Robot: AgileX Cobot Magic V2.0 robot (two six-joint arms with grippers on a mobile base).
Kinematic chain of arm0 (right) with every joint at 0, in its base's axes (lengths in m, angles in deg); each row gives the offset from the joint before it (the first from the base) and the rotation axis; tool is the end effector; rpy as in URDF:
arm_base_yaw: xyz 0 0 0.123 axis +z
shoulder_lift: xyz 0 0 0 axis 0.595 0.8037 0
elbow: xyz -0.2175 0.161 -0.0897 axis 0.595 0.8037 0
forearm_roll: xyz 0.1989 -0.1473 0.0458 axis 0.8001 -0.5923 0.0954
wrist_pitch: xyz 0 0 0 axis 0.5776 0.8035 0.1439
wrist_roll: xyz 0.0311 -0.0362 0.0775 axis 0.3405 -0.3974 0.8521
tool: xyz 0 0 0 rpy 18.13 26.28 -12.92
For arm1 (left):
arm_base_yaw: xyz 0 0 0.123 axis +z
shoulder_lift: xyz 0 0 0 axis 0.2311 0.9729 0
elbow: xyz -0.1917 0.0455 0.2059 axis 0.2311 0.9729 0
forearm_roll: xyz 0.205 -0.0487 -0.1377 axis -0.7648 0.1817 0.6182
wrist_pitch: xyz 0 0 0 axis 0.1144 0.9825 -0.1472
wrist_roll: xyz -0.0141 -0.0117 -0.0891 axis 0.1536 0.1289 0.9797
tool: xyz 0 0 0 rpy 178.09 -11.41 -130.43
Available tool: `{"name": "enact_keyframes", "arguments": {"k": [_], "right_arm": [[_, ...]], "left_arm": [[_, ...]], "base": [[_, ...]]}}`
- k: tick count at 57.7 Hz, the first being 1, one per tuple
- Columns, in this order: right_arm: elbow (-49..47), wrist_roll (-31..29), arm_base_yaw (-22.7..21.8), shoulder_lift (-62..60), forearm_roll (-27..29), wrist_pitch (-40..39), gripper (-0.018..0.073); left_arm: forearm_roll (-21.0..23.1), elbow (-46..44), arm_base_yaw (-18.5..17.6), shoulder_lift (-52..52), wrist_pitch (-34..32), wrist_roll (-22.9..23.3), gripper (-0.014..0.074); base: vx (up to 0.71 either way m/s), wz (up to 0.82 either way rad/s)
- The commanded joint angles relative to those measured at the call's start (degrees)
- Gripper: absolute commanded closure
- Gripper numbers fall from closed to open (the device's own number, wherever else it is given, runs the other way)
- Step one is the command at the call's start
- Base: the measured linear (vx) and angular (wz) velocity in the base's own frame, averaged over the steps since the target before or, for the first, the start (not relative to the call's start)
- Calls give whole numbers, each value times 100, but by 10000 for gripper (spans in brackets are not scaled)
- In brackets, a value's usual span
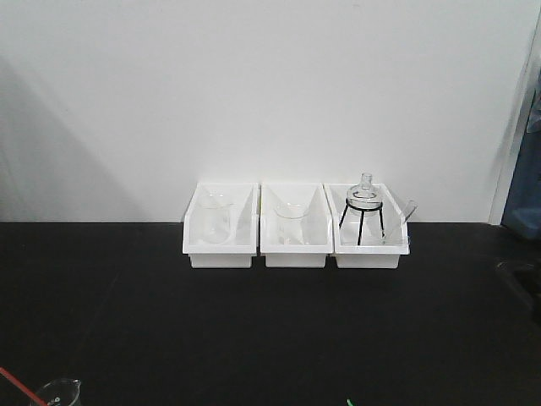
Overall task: Sort red and green spoons into left cabinet
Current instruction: 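Lower the open right gripper around the green spoon handle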
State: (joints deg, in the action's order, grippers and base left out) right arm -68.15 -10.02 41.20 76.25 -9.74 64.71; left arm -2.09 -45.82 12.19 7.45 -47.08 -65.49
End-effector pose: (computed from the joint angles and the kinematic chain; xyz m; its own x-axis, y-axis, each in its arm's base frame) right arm 0.1879 0.0150 0.3537 -0.2371 0.0652 -0.9693 -0.0575 0.9951 0.0810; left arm 0.1709 -0.0064 0.3568 -0.2046 0.0107 -0.9788 0.0529 0.9986 -0.0002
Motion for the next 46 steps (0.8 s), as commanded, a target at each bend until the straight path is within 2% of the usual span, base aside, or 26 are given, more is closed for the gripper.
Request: {"name": "enact_keyframes", "arguments": {"k": [1, 6, 12, 21, 28, 34, 39, 46], "right_arm": [[-215, 0, -23, -33, 1, -414, -5], [-215, 0, -23, -33, 1, -444, -95], [-215, 1, -23, -33, 7, -507, -153], [-215, 6, -23, -33, 56, -543, -148], [-215, -104, -23, -27, 54, -216, -130], [-215, -707, -18, 62, -55, 170, -109], [-215, -1527, -16, 218, -3, 439, -94], [-215, -2354, -16, 450, 542, 564, -85]], "left_arm": [[43, -208, -46, -20, -460, 0, 228], [54, -208, -46, -20, -431, 0, 179], [54, -208, -46, -20, -431, 0, 136], [54, -208, -46, -20, -437, 0, 114], [54, -208, -46, -20, -442, 0, 114], [54, -208, -46, -20, -442, 0, 114], [54, -208, -46, -20, -442, 0, 114], [54, -208, -46, -20, -448, 0, 114]], "base": [[0, 0], [0, 0], [0, 0], [0, 0], [0, 0], [0, 0], [0, 0], [0, 0]]}}
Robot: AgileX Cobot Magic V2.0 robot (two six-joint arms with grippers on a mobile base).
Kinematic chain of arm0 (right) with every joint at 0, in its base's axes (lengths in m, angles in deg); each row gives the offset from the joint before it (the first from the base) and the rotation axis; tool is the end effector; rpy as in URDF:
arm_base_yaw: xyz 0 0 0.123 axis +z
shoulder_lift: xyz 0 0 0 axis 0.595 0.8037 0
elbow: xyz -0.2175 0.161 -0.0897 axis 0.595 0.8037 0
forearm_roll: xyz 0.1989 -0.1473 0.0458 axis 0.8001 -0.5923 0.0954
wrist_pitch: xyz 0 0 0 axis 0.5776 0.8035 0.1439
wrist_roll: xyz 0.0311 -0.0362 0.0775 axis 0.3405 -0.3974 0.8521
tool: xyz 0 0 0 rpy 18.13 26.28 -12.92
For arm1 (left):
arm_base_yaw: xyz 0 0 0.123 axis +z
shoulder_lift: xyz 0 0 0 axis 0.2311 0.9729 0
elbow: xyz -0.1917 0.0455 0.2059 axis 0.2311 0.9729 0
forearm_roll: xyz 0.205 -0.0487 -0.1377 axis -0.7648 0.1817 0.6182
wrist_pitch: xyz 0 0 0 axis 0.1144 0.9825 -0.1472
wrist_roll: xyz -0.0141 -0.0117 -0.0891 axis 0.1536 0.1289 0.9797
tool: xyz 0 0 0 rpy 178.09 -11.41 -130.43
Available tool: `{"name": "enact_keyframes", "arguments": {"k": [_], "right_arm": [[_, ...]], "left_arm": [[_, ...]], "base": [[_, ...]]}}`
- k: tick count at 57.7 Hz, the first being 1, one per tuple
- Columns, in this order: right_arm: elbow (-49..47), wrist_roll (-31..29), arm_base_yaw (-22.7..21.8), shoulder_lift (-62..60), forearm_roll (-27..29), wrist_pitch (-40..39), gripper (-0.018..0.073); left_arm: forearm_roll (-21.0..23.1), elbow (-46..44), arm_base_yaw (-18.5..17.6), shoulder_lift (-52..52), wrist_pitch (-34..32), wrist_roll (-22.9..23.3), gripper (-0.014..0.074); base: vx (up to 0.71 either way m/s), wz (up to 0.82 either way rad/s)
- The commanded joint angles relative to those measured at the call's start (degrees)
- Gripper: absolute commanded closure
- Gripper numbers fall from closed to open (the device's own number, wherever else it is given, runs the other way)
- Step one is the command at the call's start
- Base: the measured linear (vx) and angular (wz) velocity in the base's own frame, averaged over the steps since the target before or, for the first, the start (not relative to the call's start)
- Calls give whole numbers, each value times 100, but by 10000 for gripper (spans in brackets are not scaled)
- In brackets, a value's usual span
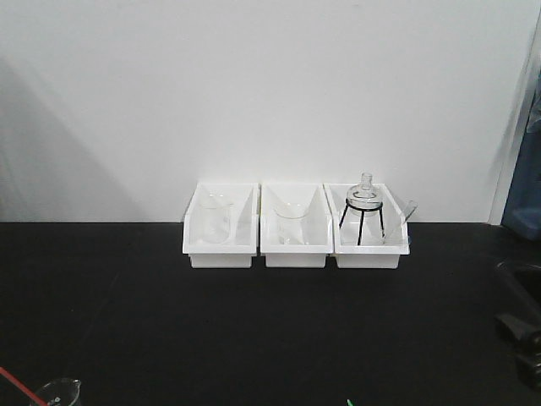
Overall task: Sort red and green spoons into left cabinet
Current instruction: 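Lower the open right gripper around the green spoon handle, then close the right gripper on the green spoon and lift it out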
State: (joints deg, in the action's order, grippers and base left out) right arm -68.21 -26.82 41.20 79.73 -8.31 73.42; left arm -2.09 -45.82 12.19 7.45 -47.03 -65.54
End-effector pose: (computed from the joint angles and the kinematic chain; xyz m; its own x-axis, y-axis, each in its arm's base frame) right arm 0.1966 0.0161 0.3293 -0.4078 -0.2173 -0.8869 -0.1592 0.9733 -0.1653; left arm 0.1709 -0.0065 0.3567 -0.2054 0.0116 -0.9786 0.0533 0.9986 0.0007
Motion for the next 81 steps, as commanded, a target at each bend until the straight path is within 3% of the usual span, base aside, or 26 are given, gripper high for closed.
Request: {"name": "enact_keyframes", "arguments": {"k": [1, 9, 15, 23, 31, 41, 61, 81], "right_arm": [[-209, -762, -16, 135, 511, -307, -83], [-209, -1787, -11, 472, 1720, -291, -68], [-209, -3019, 20, 752, 2773, -134, -53], [-209, -4795, 416, 1165, 4244, -23, -44], [-209, -5929, 827, 1626, 5209, -95, -41], [-209, -6702, 1056, 2229, 5821, -104, -36], [-209, -7746, 1056, 3100, 6732, -164, -34], [-209, -9098, 1056, 3702, 8050, -170, -34]], "left_arm": [[54, -208, -46, -20, -453, 5, 114], [54, -208, -46, -20, -453, 5, 114], [54, -208, -46, -20, -453, 5, 114], [54, -203, -46, -20, -453, 5, 114], [48, -203, -46, -20, -453, 5, 114], [48, -203, -46, -20, -448, 5, 114], [48, -203, -46, -20, -448, 5, 114], [48, -203, -46, -20, -448, 5, 114]], "base": [[0, 0], [0, 0], [0, 0], [0, 0], [0, 0], [0, 0], [0, 0], [0, 0]]}}
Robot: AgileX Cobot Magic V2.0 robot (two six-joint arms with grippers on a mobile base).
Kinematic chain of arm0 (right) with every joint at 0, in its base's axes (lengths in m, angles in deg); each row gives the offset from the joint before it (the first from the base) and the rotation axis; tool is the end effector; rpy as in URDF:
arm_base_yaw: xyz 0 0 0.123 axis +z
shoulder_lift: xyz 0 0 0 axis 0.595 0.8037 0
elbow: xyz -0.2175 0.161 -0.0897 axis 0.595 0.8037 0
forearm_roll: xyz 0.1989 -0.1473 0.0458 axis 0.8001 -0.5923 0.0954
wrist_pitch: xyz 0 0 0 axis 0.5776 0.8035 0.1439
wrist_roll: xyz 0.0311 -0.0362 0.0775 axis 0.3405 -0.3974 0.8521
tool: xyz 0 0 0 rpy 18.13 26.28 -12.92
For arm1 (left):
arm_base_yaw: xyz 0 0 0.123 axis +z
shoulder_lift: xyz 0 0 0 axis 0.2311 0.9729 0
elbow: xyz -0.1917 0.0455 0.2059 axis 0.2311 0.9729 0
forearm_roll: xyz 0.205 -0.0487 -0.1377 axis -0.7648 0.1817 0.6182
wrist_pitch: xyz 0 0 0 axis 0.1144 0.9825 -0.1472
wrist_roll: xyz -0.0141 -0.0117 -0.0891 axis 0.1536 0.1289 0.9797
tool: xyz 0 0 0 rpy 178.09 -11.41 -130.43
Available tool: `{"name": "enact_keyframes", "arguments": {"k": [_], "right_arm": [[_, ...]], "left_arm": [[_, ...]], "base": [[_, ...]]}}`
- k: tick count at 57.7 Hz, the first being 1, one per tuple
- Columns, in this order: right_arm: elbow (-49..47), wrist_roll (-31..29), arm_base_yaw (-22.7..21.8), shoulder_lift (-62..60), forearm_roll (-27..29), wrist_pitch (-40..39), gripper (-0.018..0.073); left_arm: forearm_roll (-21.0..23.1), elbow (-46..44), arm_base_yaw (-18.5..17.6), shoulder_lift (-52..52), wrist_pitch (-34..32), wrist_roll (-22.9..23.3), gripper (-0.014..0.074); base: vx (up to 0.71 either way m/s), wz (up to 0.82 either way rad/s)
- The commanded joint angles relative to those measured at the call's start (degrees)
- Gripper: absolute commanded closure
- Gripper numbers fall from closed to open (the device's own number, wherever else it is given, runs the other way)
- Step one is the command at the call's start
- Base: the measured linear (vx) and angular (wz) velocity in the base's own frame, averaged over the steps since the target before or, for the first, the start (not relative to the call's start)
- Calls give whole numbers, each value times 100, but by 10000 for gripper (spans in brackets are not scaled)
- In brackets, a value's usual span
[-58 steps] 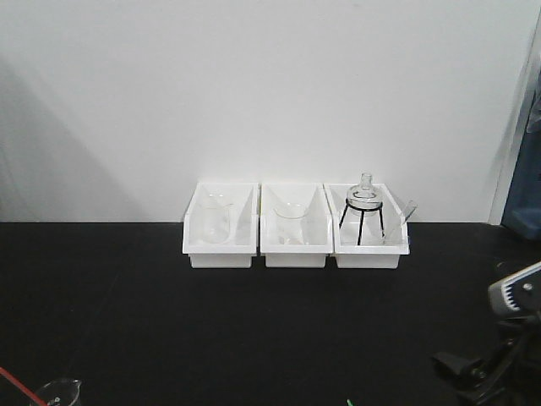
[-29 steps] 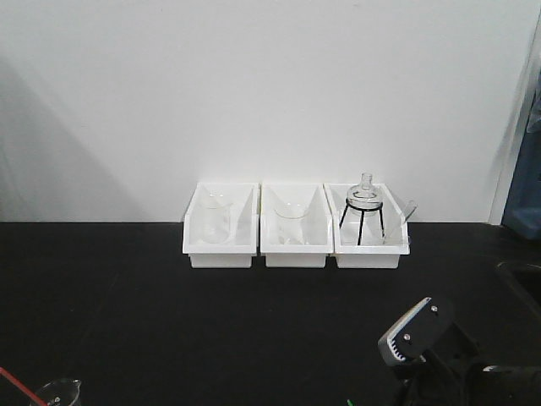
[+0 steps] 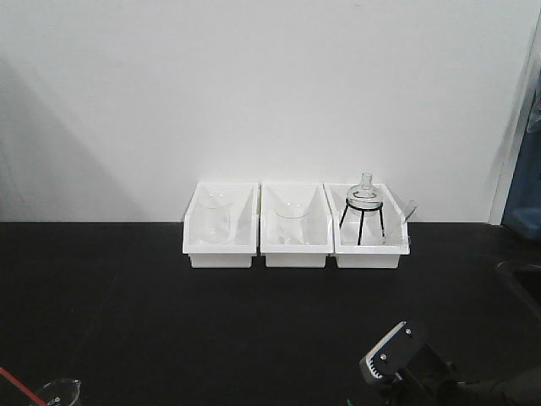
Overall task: Sort red and green spoons into left cabinet
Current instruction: 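Close the right gripper on the green spoon and lift it out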
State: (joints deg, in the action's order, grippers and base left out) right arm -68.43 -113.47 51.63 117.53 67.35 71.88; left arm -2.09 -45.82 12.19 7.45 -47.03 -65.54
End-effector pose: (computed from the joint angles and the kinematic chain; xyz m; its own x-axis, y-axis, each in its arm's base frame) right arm 0.2826 0.1046 0.1826 -0.4992 -0.5092 -0.7011 -0.6809 0.7309 -0.0459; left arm 0.1709 -0.0065 0.3567 -0.2054 0.0116 -0.9786 0.0533 0.9986 0.0007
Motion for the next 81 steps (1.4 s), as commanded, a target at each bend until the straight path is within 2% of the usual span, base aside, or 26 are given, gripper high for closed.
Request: {"name": "enact_keyframes", "arguments": {"k": [1, 9, 16, 17, 33, 54, 75, 81], "right_arm": [[-187, -531, 13, -50, 578, -17, -34], [-187, -969, 13, 51, 1079, -17, -6], [-187, -1268, 13, 67, 1515, -35, 87], [-187, -1389, 13, 67, 1671, -35, 165], [-187, -1548, 13, 67, 1874, -66, 569], [-187, -1548, 13, -64, 1874, -71, 566], [-523, -1548, 13, -898, 1895, -91, 564], [-690, -1542, 13, -1206, 1914, -91, 564]], "left_arm": [[48, -203, -46, -20, -448, 5, 114], [48, -203, -46, -20, -448, 5, 114], [48, -203, -46, -20, -448, 5, 114], [48, -203, -46, -20, -448, 5, 114], [48, -203, -46, -20, -448, 5, 114], [48, -203, -46, -20, -448, 5, 115], [53, -203, -46, -20, -427, 10, 115], [88, -203, -46, -20, -269, 242, 115]], "base": [[0, 0], [0, 0], [0, 0], [0, 0], [0, 0], [0, 0], [0, 0], [0, 0]]}}
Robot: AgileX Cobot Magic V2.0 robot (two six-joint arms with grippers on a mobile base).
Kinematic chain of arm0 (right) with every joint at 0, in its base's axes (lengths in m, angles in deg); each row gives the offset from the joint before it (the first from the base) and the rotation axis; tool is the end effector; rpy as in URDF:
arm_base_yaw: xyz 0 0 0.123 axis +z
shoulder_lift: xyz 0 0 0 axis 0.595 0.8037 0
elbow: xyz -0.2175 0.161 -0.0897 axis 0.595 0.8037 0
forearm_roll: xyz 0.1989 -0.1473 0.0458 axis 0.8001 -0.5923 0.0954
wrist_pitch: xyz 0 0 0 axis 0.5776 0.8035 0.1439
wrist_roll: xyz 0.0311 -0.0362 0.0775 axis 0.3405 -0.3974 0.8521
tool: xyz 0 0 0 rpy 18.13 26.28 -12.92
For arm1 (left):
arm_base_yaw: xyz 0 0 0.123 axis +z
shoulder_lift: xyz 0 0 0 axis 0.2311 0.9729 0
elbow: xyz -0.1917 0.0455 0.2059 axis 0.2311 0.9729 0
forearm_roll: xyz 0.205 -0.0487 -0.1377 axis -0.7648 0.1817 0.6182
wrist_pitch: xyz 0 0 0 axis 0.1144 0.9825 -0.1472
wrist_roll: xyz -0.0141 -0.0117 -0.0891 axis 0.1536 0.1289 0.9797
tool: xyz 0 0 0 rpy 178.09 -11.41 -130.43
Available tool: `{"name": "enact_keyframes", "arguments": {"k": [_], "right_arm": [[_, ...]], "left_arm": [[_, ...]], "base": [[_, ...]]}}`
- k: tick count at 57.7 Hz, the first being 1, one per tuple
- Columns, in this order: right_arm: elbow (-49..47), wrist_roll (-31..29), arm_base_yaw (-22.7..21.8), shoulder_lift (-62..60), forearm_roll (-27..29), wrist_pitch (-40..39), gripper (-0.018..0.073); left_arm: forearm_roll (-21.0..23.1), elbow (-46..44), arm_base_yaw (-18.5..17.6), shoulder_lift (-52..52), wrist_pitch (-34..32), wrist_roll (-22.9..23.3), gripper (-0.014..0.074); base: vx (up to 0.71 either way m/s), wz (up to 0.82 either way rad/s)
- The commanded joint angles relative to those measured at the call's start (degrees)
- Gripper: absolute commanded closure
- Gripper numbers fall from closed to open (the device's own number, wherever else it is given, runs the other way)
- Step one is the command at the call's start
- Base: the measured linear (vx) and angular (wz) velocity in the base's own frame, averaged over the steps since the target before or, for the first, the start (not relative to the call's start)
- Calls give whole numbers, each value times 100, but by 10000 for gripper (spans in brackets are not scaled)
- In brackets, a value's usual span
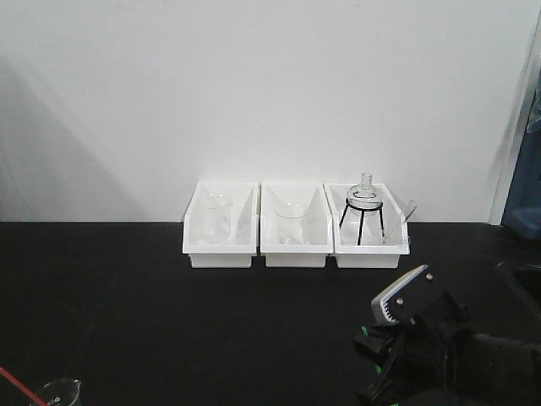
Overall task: Sort red and green spoons into left cabinet
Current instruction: 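Close the right gripper on the green spoon and lift it out, then grasp the red spoon in the beaker with the left gripper and lift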
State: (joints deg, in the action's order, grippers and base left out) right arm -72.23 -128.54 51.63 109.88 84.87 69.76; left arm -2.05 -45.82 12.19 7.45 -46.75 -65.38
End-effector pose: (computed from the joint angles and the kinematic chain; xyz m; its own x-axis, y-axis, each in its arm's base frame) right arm 0.2893 0.1039 0.2477 -0.3192 -0.4102 -0.8543 -0.6131 0.7768 -0.1440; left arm 0.1708 -0.0065 0.3563 -0.2103 0.0084 -0.9776 0.0534 0.9986 -0.0029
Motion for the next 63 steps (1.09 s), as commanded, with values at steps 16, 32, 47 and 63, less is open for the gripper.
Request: {"name": "enact_keyframes", "arguments": {"k": [16, 32, 47, 63], "right_arm": [[-503, -31, 13, -1086, 206, 114, 564], [-503, -31, 13, -1197, 206, 114, 564], [-503, -31, 13, -1197, 200, 114, 564], [-503, -31, 13, -1197, 200, 101, 564]], "left_arm": [[43, -203, -46, 528, 491, 1270, 115], [50, -203, -46, 1803, -524, 2513, 115], [44, -203, -46, 2769, -1015, 3293, 115], [-2, -203, -46, 3385, -1171, 3287, 114]], "base": [[0, 0], [0, 0], [0, 0], [0, 0]]}}
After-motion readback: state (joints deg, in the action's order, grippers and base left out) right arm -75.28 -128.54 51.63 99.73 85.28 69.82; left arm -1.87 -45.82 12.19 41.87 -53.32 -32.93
